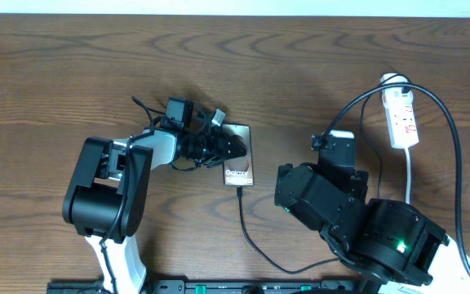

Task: Plug charger to phone and switch on socket
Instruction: 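Carry the phone with the left gripper to table centre and lower it, then lay the phone flat on the table and open the left gripper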

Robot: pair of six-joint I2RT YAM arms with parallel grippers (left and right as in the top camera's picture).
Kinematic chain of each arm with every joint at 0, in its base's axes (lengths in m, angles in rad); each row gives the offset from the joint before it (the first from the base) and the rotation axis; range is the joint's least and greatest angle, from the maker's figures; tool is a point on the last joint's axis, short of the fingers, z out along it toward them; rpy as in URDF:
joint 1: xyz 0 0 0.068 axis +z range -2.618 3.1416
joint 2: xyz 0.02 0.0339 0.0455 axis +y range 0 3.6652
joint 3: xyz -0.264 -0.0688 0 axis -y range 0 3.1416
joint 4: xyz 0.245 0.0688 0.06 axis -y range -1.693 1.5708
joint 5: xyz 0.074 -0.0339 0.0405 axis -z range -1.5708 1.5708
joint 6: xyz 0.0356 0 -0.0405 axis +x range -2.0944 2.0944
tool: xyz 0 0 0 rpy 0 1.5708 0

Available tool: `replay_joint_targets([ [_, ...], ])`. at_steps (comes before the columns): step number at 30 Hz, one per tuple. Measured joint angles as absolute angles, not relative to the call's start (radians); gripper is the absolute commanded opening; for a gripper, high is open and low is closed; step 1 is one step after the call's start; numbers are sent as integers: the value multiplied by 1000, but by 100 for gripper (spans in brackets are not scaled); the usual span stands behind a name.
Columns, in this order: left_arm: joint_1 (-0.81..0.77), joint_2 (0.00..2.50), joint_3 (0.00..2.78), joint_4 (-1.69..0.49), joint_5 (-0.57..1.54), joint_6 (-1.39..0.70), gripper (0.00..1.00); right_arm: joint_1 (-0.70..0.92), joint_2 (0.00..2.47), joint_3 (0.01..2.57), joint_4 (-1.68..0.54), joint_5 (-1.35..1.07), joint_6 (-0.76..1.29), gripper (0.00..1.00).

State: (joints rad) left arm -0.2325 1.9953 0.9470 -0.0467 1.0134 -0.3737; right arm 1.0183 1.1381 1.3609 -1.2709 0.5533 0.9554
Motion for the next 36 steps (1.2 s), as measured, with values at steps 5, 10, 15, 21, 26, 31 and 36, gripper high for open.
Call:
replay_joint_targets([
  [5,-233,1989,954,-76,995,-360,47,1018,1138,1361,-1271,553,989,99],
  [10,-233,1976,957,-100,962,-358,47,1018,1138,1361,-1271,553,1008,99],
  [15,-234,1966,966,-136,926,-353,48,1018,1138,1361,-1271,553,1013,99],
  [21,-235,1953,971,-159,883,-350,48,1018,1141,1361,-1271,559,1015,99],
  [26,-237,1946,977,-166,864,-345,53,1018,1163,1361,-1267,562,1029,99],
  [31,-237,1943,982,-179,853,-339,53,1018,1179,1361,-1267,566,1041,99],
  [36,-237,1940,984,-184,836,-339,53,1018,1179,1361,-1267,572,1042,99],
])
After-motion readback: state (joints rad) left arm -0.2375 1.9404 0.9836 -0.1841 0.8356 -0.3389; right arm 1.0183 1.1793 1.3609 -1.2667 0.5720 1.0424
